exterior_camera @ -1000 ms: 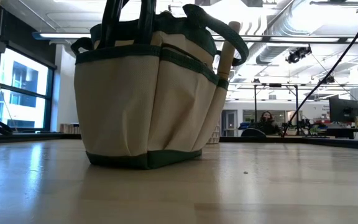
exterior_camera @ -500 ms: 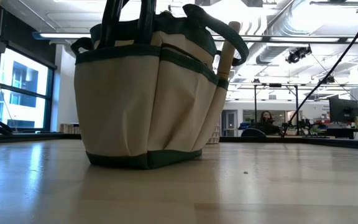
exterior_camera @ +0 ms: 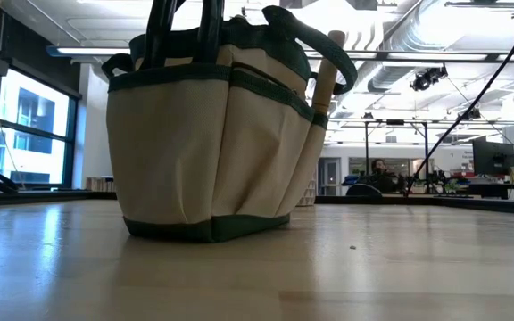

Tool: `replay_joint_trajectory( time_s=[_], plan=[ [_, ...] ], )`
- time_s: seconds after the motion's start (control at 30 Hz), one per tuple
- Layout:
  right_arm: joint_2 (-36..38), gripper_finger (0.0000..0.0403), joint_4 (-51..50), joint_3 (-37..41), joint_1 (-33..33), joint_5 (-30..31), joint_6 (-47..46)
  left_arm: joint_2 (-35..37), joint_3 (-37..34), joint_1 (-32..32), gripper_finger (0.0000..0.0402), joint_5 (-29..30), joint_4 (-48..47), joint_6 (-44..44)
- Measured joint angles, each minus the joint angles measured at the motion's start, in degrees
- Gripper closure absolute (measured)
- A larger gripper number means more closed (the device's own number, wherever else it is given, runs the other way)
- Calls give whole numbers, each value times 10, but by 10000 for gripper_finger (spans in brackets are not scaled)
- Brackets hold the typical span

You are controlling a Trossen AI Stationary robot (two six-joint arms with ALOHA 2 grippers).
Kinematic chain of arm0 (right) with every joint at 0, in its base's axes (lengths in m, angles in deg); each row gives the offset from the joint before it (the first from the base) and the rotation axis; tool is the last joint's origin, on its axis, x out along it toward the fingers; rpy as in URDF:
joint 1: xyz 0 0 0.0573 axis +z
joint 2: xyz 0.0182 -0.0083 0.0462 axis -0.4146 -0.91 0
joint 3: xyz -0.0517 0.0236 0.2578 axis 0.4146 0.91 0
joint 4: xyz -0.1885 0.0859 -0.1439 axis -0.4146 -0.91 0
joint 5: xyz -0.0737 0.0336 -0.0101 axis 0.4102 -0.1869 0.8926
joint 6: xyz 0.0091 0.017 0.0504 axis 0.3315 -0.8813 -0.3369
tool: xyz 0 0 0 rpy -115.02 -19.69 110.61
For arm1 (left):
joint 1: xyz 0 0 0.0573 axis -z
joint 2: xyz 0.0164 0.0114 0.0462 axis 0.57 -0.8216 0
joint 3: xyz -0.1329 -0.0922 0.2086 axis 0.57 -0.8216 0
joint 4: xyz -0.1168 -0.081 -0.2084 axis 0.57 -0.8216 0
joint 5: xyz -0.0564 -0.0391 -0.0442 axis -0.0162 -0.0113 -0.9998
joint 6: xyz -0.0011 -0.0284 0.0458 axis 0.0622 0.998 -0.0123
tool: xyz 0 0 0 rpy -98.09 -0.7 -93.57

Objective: Pick & Place Garden tools in Gardening bag
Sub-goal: Put the trowel into the gardening bag

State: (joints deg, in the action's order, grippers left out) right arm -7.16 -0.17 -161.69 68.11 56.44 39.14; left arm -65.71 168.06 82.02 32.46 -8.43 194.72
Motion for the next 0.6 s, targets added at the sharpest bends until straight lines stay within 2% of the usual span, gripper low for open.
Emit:
replay_joint_trajectory(
  time_s=[0.1,0.3,0.6],
  plan=[
    [0,89,0,0,0,0,0,0,-1,0,338,0,-3,-3],
    [0,89,0,0,0,0,0,0,0,4,337,18,-7,-37],
    [0,89,-20,0,4,-4,-29,-4,17,4,337,-2,-30,-64]
  ],
)
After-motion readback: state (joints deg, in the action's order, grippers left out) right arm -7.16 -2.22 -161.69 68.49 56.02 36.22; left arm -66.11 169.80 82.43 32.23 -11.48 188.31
